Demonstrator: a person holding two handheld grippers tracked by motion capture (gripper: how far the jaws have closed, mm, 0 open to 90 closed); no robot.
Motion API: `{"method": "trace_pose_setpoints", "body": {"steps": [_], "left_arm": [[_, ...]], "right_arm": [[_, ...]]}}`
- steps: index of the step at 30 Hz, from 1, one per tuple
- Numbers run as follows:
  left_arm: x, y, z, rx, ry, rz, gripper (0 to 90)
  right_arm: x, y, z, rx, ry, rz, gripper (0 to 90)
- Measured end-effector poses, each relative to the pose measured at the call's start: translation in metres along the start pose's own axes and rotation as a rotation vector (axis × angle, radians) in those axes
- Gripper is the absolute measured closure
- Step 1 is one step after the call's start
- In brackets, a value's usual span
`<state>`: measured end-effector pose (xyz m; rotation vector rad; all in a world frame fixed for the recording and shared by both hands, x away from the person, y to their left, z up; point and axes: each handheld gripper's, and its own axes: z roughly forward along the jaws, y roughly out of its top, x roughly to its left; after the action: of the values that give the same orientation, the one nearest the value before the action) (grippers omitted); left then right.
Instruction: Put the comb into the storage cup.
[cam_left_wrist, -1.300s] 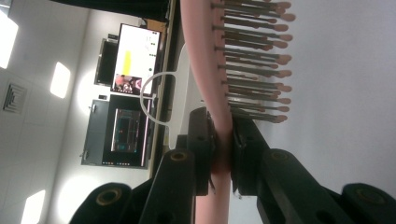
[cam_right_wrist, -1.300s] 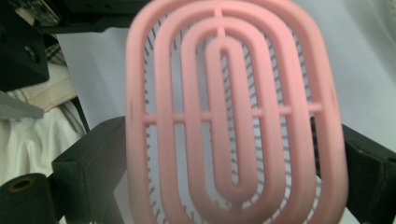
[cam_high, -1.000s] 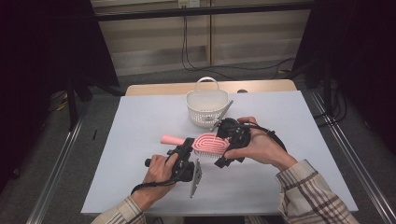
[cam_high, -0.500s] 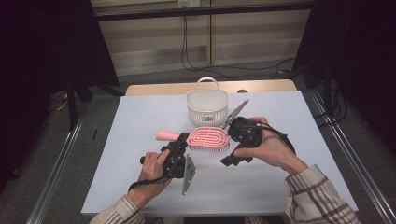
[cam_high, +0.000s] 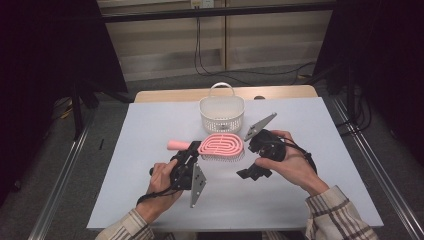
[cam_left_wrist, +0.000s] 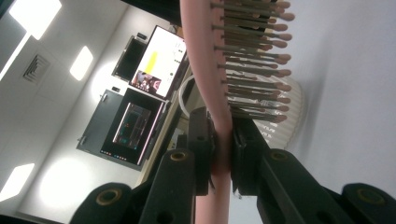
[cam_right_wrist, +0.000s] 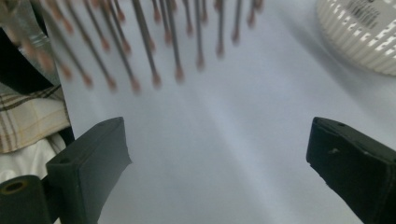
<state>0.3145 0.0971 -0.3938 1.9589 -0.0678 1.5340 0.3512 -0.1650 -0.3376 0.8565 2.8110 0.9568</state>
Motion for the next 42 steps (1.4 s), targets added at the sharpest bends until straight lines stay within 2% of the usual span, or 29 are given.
{"method": "trace_pose_setpoints", "body": {"steps": [3,8,12,16,20,28,35,38,42], "left_arm": [[0.003,-0.004,-0.002,-0.002,-0.003,-0.026,80.9],[0.005,-0.006,-0.005,-0.013,-0.011,-0.053,80.9],[0.010,-0.008,-0.006,-0.035,-0.024,-0.121,80.8],[0.012,-0.013,-0.007,-0.053,-0.063,-0.206,80.9],[0.016,-0.018,-0.007,-0.061,-0.080,-0.276,80.9],[0.025,-0.028,-0.007,-0.103,-0.137,-0.464,80.9],[0.032,-0.037,-0.007,-0.127,-0.166,-0.583,80.9],[0.033,-0.041,-0.005,-0.126,-0.210,-0.644,80.9],[0.031,-0.042,-0.003,-0.129,-0.253,-0.675,80.9]], "right_arm": [[-0.002,-0.007,-0.004,-0.039,-0.007,0.011,4.7],[-0.008,-0.022,-0.006,-0.076,-0.060,0.017,6.7],[-0.013,-0.034,-0.001,-0.104,-0.053,0.028,7.6],[-0.018,-0.045,0.005,-0.099,-0.063,0.045,10.3],[-0.018,-0.049,0.006,-0.126,-0.079,0.029,8.9],[-0.018,-0.054,0.006,-0.170,-0.090,0.029,6.7],[-0.018,-0.057,0.006,-0.210,-0.114,0.021,6.4],[-0.018,-0.058,0.005,-0.234,-0.125,0.022,6.4],[-0.018,-0.058,0.005,-0.266,-0.108,0.033,5.6]]}}
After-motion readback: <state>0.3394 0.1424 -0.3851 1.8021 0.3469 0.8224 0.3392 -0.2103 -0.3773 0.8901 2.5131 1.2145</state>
